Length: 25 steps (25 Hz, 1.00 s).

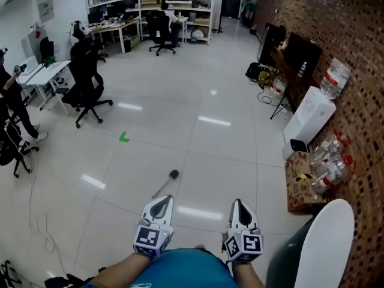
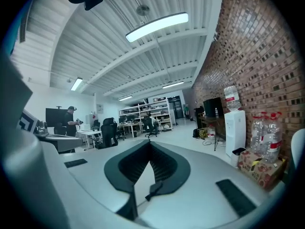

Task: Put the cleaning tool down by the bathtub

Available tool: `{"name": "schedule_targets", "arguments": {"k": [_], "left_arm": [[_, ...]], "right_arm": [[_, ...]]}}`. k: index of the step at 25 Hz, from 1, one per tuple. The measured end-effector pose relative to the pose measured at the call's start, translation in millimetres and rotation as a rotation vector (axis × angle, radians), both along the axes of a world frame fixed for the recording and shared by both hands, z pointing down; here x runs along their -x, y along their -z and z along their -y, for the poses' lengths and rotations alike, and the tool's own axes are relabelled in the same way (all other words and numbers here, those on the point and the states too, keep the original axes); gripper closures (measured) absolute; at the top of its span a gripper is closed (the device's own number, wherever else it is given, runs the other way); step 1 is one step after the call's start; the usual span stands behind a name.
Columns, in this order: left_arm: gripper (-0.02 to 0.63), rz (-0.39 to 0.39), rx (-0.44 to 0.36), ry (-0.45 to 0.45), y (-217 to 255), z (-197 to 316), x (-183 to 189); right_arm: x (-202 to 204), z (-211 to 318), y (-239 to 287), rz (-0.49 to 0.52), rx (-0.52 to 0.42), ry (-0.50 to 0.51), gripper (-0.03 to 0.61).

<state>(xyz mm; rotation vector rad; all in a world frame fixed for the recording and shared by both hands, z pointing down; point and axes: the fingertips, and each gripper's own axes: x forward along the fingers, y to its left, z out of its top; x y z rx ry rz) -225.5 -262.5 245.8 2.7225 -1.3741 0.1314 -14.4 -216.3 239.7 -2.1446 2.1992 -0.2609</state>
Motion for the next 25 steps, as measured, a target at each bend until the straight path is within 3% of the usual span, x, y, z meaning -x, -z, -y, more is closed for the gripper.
{"name": "schedule_targets", "arguments": {"k": [4,8,12,19,25], "left_arm": [[0.614,0.048,0.008,0.077,-13.3,14.7,7.6],[0.614,0.09,0.013,0.073,-24.0,38.6,7.0],[0.614,0.081,0.026,0.081,-34.0,84.2,28.3],[0.614,0.098,0.018,0.054,-44.9,173.3,100.9],[0.614,0.086,0.074,0.03,-66.1,219.3,151.9]], "right_arm": [[-8.0,20.6,-18.8,0.015,0.013,0.04,0.565],[-14.3,41.3,-34.3,0.022,0.055,0.037,0.565],[-1.3,73.3,-44.6,-0.001,0.089,0.021,0.565],[73.4,152.6,-54.9,-0.04,0.145,0.019,0.563],[127.7,202.2,-67.9,-0.073,0.177,0.054,0.563]]}}
